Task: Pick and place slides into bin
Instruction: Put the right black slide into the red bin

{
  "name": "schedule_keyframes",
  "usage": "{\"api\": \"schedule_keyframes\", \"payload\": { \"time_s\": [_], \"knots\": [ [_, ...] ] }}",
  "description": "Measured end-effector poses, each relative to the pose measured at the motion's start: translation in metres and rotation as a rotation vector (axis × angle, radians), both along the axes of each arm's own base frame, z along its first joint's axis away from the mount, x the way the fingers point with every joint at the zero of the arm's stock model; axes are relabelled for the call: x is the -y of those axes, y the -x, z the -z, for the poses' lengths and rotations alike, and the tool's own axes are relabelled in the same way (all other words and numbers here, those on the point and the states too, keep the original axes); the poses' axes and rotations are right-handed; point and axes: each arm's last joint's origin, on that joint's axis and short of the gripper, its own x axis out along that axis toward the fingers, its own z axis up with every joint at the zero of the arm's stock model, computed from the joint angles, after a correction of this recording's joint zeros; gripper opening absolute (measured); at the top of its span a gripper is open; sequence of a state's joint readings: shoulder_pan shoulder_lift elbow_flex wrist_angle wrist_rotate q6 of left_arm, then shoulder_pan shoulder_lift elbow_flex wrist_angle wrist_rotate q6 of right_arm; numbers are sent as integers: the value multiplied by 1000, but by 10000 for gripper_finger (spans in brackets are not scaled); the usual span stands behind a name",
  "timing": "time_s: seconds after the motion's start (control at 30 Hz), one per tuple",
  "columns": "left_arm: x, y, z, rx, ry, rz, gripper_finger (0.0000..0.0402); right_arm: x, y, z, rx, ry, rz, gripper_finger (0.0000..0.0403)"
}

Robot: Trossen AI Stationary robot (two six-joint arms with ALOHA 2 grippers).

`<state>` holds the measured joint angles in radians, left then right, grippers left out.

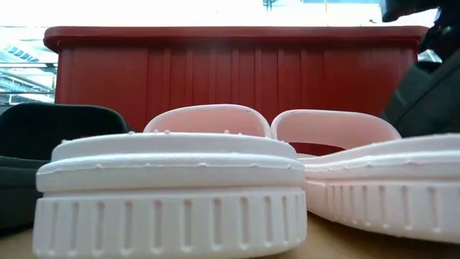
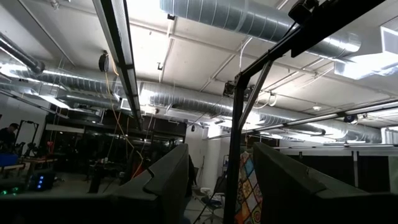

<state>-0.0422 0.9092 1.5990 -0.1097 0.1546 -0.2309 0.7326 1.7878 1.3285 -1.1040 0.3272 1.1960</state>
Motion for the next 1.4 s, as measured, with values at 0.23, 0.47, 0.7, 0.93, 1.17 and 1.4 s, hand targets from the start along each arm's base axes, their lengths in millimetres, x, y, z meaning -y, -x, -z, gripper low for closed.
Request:
{"api": "schedule_keyframes", "payload": {
  "time_s": [0.23,0.47,0.7,0.93,1.17,1.4],
  "knots": [
    [0,0,0,0,1,1,186,9,11,-33,23,-67,-129,4],
    [0,0,0,0,9,-10,186,25,27,-74,127,-143,-199,4],
    [-2,0,0,0,29,-49,186,49,39,-119,309,-276,-293,4],
    [-3,0,0,1,53,-104,186,82,45,-164,617,-334,-360,4],
    [-5,0,0,0,73,-146,186,118,44,-206,964,-228,-440,4],
    [-5,0,0,0,87,-168,186,151,41,-241,1266,-31,-432,4]
  ]
}}
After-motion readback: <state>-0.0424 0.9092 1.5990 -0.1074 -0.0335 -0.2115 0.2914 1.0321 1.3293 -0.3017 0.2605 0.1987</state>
